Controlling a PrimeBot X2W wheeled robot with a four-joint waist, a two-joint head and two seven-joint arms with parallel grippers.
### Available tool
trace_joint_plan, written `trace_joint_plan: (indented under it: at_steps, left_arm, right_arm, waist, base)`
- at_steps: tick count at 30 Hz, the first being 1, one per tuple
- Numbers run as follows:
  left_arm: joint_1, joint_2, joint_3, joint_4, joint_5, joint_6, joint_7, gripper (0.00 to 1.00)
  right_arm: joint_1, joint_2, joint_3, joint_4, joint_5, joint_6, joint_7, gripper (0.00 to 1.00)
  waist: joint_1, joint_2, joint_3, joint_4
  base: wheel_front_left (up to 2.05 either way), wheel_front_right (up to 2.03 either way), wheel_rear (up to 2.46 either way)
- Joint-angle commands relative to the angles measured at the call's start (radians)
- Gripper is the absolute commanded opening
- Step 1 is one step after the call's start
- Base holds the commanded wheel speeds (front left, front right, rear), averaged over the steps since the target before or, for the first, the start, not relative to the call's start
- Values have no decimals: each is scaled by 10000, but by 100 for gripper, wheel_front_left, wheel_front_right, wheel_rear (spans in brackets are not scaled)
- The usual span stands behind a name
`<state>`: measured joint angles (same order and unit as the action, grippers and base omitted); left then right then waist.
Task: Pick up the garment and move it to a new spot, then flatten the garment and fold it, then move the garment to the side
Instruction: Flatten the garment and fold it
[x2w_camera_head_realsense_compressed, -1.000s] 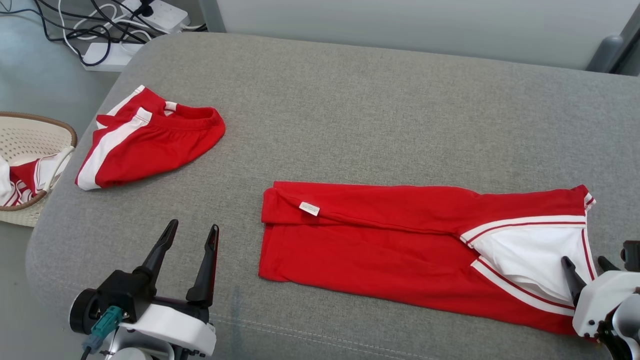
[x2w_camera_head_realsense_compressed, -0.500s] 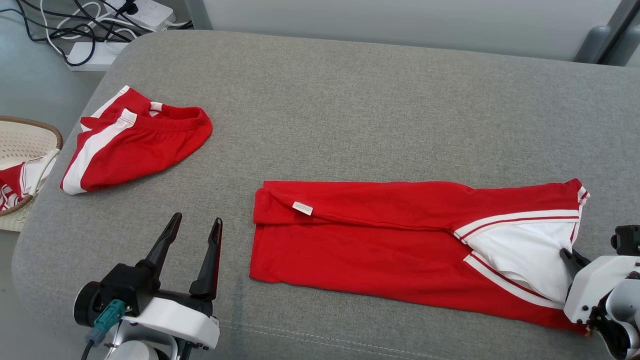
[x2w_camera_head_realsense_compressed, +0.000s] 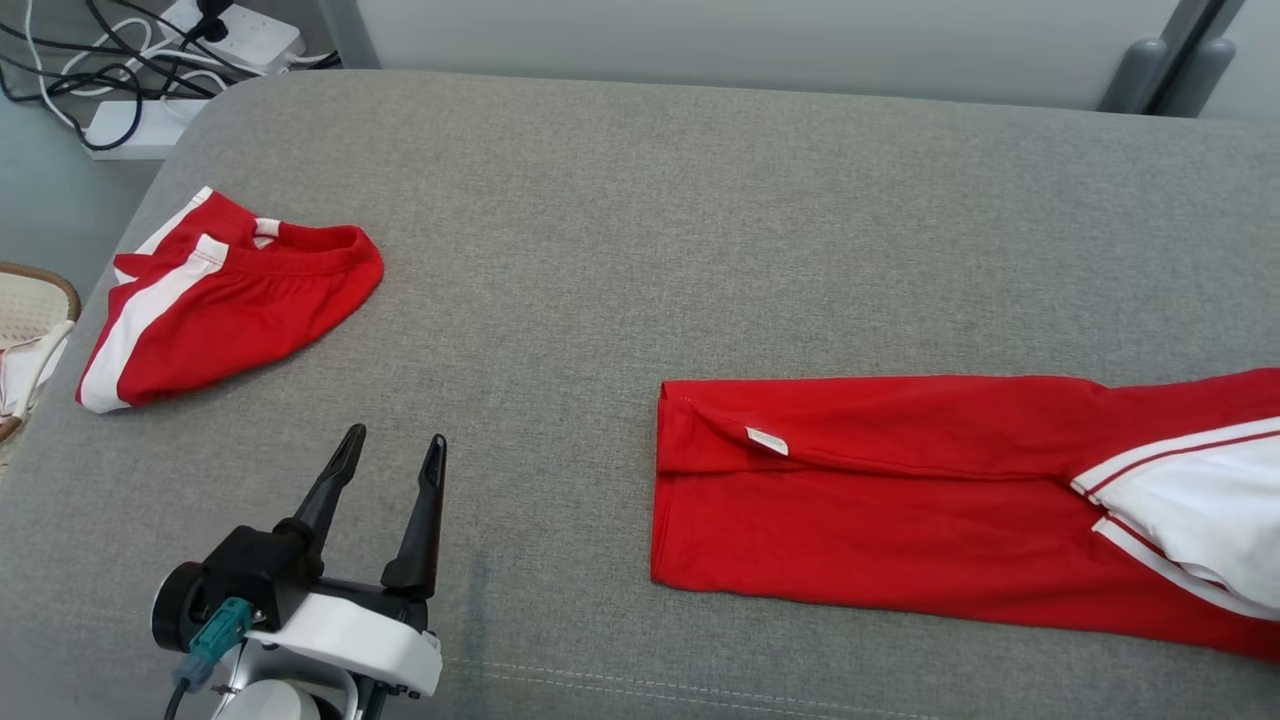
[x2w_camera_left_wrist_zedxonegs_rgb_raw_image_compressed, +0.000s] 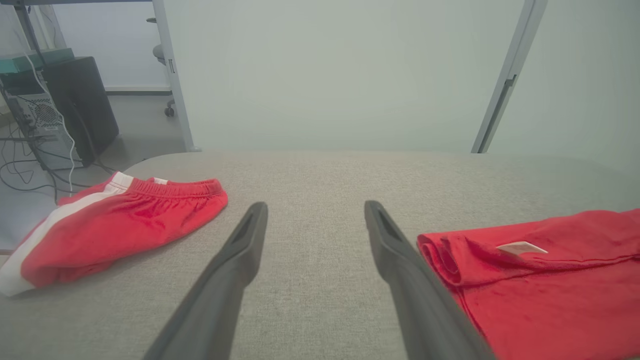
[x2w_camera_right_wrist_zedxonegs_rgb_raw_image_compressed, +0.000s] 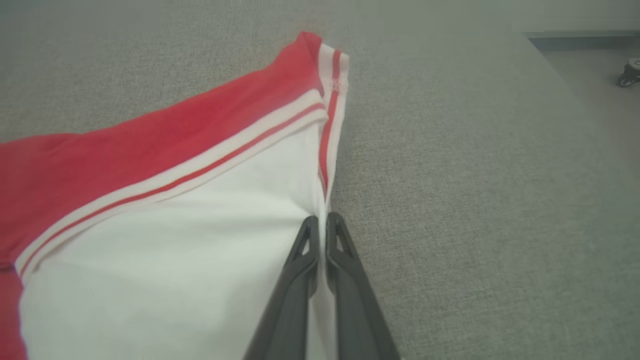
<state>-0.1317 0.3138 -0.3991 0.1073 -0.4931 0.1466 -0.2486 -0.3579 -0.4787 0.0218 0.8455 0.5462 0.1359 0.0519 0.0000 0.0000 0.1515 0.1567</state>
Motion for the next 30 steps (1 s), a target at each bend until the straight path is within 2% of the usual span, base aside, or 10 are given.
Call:
trace_joint_plan:
  at_steps: [1, 5, 9, 14, 17, 22, 26, 30]
  left_arm:
    - [-347, 207, 439, -177, 76, -58, -131, 100]
    - [-338, 208, 438, -164, 88, -105, -131, 100]
    - [-344, 202, 392, -138, 106, -116, -131, 100]
    - [-332, 195, 333, -130, 100, -120, -129, 100]
    - [-392, 169, 247, -118, 104, -162, -113, 100]
    - [-464, 133, 178, -101, 96, -211, -114, 100]
    - [-548, 57, 79, -17, 77, -288, -116, 100]
    - [-664, -23, -61, 88, 100, -383, -117, 100]
  right_arm:
    - [63, -300, 270, -428, -61, -52, -137, 0]
    - [-48, -9, 937, -1857, -74, -52, -135, 0]
    - [151, 317, 1705, -3996, -152, -52, 319, 0]
    - [432, 1091, 2584, -6597, -379, -52, 1125, 0]
    - [449, 1667, 3093, -7428, -470, -52, 1486, 0]
    - [230, 2501, 3787, -7426, -666, -52, 1643, 0]
    - [-123, 3177, 4490, -6642, -822, -52, 1584, 0]
    - [-458, 3510, 4804, -5671, -922, -52, 1256, 0]
  waist:
    - [0, 0, -48, -111]
    - [0, 0, -151, -334]
    - [0, 0, -264, -473]
    - [0, 0, -335, -535]
    - [0, 0, -318, -435]
    - [0, 0, -244, -209]
    - [0, 0, -172, 81]
    - [0, 0, -129, 384]
  base:
    - [0, 0, 0]
    - [0, 0, 0]
    - [0, 0, 0]
    - [0, 0, 0]
    - [0, 0, 0]
    - [0, 0, 0]
    - [0, 0, 0]
    - [0, 0, 0]
